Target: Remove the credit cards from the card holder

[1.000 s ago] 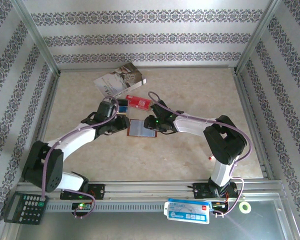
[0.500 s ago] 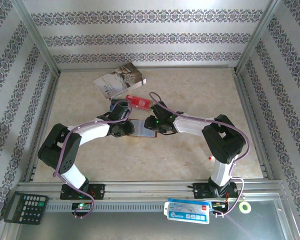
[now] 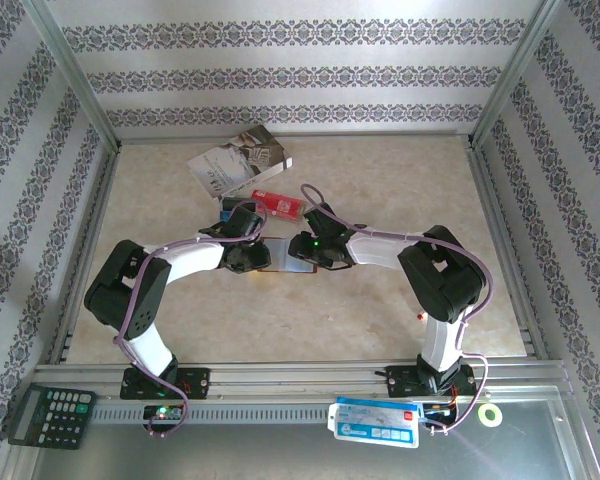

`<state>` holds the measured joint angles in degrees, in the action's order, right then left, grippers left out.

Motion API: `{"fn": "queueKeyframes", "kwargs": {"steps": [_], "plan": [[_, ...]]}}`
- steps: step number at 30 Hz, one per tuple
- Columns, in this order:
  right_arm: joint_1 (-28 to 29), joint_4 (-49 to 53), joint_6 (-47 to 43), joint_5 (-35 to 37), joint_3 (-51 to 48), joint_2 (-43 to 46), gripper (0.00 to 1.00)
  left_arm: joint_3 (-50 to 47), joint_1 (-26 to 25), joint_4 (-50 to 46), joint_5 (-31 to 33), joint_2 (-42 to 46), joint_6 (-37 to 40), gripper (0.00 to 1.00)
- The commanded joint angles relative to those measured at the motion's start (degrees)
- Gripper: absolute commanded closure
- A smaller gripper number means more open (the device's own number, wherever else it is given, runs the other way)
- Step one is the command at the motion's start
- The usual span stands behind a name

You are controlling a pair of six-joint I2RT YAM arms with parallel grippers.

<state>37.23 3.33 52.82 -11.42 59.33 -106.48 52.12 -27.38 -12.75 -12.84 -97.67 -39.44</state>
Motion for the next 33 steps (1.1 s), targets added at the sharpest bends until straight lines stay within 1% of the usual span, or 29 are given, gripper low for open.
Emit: {"fn": "queueKeyframes", "kwargs": {"steps": [1,5,8,10,12,15,19,23,26,28,30,33], "plan": [[-0.1,1.2,1.5,-1.3,-2.3,-2.8,0.56,1.7,-0.7,-0.4,-4.3,-1.7,0.1,0.76],[-0.4,0.8,1.8,-1.2,-2.7,-2.8,0.56,2.8,-0.8,-0.9,-5.9,-1.2,0.6,0.79],[-0.6,0.4,2.0,-1.4,-2.8,-2.8,0.56,3.1,-0.9,-0.8,-5.7,-1.2,1.0,0.78],[-0.7,0.2,2.1,-1.5,-3.0,-2.9,0.56,3.4,-0.8,-1.2,-5.1,-2.0,1.4,0.76],[-0.8,-0.2,2.3,-1.8,-3.1,-2.7,0.56,3.8,-0.9,-0.9,-6.3,-3.0,1.4,0.76],[-1.2,-0.8,2.1,-2.0,-3.7,-1.7,0.57,3.8,-0.9,1.7,-9.9,-3.7,0.7,0.76],[-2.2,-2.3,1.6,-2.3,-4.7,1.4,0.56,4.7,-0.7,2.5,-12.2,-3.6,0.7,0.76],[-3.2,-3.0,0.9,-2.8,-4.7,7.0,0.54,5.6,0.2,-0.1,-10.2,-0.4,1.9,0.74],[-4.1,-2.3,-1.2,-1.5,-4.2,12.3,0.50,6.1,1.5,-2.7,-7.2,4.1,3.5,0.66],[-5.1,-1.5,-3.4,0.6,-4.4,16.5,0.45,6.4,2.7,-4.7,-4.3,7.3,4.9,0.57],[-6.2,0.2,-6.9,4.4,-4.9,20.8,0.40,6.4,4.4,-6.8,-0.2,11.2,6.4,0.46],[-8.3,3.4,-13.8,11.5,-6.0,26.7,0.33,5.6,7.7,-8.7,6.8,16.8,8.3,0.34]]}}
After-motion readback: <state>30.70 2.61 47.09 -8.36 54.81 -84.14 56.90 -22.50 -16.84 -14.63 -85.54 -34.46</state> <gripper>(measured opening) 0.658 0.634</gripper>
